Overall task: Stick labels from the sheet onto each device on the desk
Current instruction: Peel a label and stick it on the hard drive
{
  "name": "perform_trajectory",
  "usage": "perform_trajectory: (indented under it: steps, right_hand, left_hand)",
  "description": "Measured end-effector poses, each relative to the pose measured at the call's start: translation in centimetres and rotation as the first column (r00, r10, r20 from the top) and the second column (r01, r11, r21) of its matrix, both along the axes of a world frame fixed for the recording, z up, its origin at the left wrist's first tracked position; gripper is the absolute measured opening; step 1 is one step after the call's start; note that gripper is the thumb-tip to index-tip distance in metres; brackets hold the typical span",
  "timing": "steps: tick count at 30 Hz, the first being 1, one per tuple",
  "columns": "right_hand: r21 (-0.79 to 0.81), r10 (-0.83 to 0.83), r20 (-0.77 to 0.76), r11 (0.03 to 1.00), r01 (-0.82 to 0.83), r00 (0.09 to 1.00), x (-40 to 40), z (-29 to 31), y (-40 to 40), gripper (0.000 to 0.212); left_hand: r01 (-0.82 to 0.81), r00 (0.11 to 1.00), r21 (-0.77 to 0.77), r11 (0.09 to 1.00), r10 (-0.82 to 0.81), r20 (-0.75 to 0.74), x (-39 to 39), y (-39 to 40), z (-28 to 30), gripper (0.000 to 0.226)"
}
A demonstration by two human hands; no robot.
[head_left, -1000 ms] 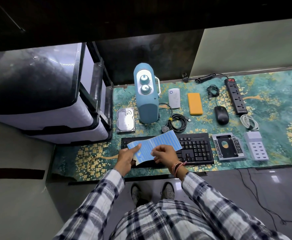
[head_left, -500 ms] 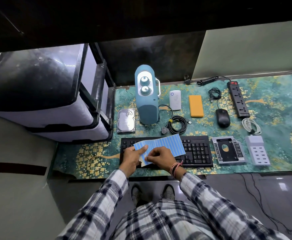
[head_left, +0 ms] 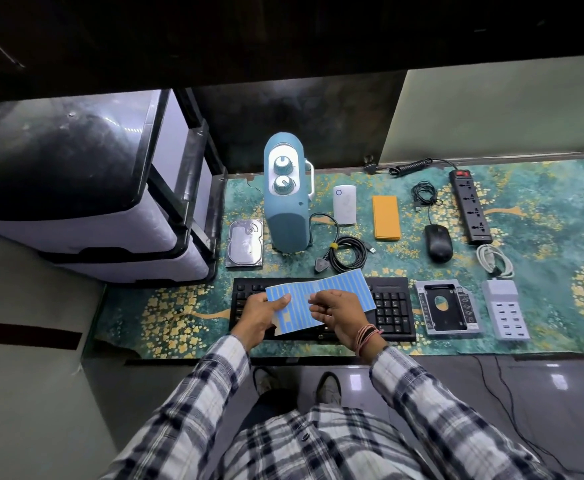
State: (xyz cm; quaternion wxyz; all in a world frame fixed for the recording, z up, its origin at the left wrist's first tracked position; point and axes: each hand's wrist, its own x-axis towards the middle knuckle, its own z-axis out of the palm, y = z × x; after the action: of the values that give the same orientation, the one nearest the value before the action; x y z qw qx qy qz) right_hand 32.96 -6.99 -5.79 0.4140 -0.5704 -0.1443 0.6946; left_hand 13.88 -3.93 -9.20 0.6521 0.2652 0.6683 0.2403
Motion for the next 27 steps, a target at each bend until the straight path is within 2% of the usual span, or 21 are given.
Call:
perform_trajectory:
  steps: [1,3,4,6,7,9,12,15,18,24,27]
  right_hand:
    - [-0.015,-0.029,-0.014,0.999,0.029,0.999,0.1,0.0,0.0,0.012]
    - [-0.028,-0.068,-0.011,0.997,0.067,0.998,0.2,-0.2,0.2,0.01]
    - [-0.026,-0.079,0.002,0.997,0.079,0.997,0.3,-0.2,0.4,0.01]
    - [-0.019,-0.098,0.03,0.995,0.099,0.995,0.4,-0.2,0.5,0.01]
    - [-0.017,-0.112,0.041,0.993,0.113,0.993,0.4,-0.2,0.6,0.01]
    - [-0.016,-0.138,0.058,0.99,0.139,0.989,0.2,-0.1,0.7,0.012]
    - [-0.007,-0.152,0.089,0.988,0.153,0.984,-0.4,0.2,0.9,0.013]
    - [-0.005,-0.164,0.119,0.986,0.165,0.979,-1.5,0.3,1.0,0.012]
    - [-0.01,-0.17,0.142,0.985,0.173,0.975,-2.8,0.5,1.2,0.014]
    - [0.02,-0.195,0.166,0.981,0.194,0.967,-5.2,1.2,2.3,0.019]
    - [0.051,-0.182,0.188,0.983,0.175,0.965,-5.9,1.8,3.2,0.015]
  left_hand:
    - [0.029,0.999,0.005,1.0,-0.029,-0.02,-0.1,0.3,-0.9,0.058]
    - [0.043,0.996,0.035,0.998,-0.04,-0.077,0.3,0.7,-1.3,0.046]
    - [0.008,0.994,0.057,0.998,-0.002,-0.107,0.8,0.9,-0.6,0.036]
    - [-0.08,0.959,0.139,0.987,0.114,-0.26,1.2,1.3,-0.1,0.032]
    - [-0.097,0.913,0.182,0.978,0.161,-0.376,1.0,1.6,-0.2,0.03]
    - [-0.026,0.798,0.248,0.968,0.169,-0.578,0.3,2.7,-0.6,0.037]
    - [0.1,0.636,0.171,0.98,0.069,-0.768,-1.0,5.4,-1.5,0.071]
    - [0.21,0.593,0.082,0.974,-0.06,-0.803,-2.0,7.8,-1.4,0.109]
    - [0.242,0.603,0.017,0.97,-0.136,-0.786,-2.5,9.7,-1.9,0.126]
    - [0.225,0.538,-0.028,0.974,-0.148,-0.83,-2.9,12.2,-2.8,0.129]
    - [0.207,0.59,-0.006,0.978,-0.13,-0.797,-3.0,12.2,-2.7,0.123]
